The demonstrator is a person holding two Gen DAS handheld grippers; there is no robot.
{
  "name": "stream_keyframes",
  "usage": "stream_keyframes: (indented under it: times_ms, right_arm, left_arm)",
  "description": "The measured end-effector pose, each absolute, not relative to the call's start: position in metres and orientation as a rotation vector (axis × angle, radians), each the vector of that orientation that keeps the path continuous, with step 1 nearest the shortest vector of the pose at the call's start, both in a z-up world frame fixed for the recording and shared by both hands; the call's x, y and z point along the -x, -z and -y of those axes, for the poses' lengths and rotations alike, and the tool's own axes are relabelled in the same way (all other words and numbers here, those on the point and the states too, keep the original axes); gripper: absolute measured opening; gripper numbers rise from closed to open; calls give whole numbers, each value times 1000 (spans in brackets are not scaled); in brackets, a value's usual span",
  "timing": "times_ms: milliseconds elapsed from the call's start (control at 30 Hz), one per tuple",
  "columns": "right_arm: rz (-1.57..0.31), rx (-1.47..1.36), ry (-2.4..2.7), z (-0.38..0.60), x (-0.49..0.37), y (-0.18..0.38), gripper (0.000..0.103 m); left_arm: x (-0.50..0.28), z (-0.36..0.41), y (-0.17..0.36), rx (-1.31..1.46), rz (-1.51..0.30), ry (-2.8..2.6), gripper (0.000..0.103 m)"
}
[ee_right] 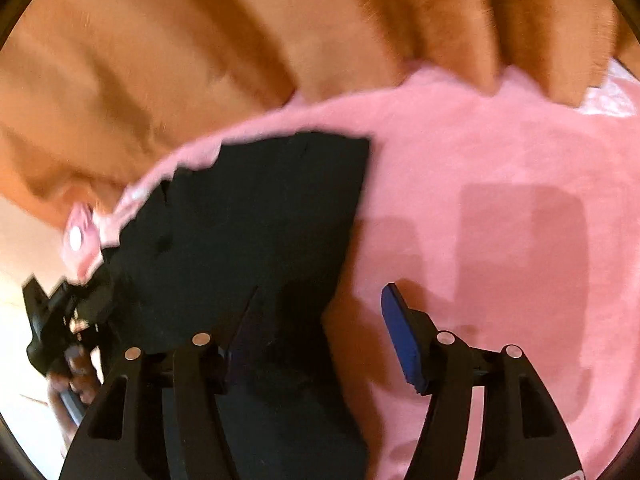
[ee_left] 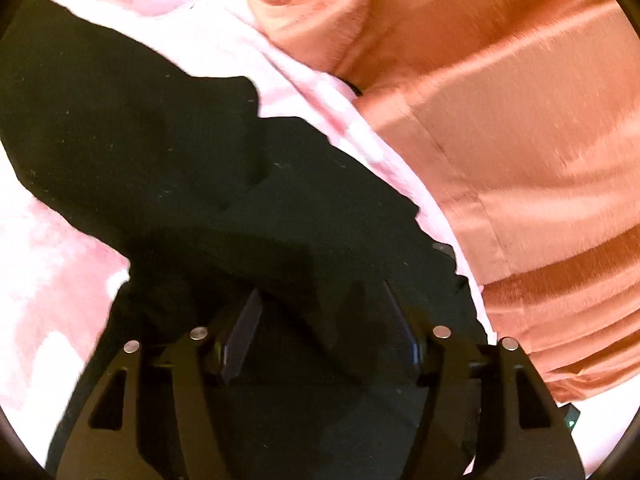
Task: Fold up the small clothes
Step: 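Close the left tool on the sleeve near its fingers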
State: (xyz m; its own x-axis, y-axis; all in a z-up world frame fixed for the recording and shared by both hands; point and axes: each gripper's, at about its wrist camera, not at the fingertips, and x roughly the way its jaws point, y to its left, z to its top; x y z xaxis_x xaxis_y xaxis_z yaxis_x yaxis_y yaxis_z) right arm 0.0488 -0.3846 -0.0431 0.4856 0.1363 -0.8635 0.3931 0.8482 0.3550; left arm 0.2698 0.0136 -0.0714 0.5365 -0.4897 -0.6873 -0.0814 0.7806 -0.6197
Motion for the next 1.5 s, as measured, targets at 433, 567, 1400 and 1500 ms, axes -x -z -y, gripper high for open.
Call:
stream_keyframes:
  times_ms: [433,567,1400,1500]
  right_arm:
    - [-1049,-486,372,429,-36,49,0]
    - [-996,-545,289,418,-38,25,19]
    - [-1001,-305,301,353,-37,13,15]
    - [-1012,-288,219,337,-45,13,13]
  left_arm:
    - [-267,3,85,591,-1053,320,2]
    - [-264,-7,79,634,-1040,293,5]
    - [-257,-12,85,559,-1088,307,2]
    - [-255,-9,84,539,-1082,299,2]
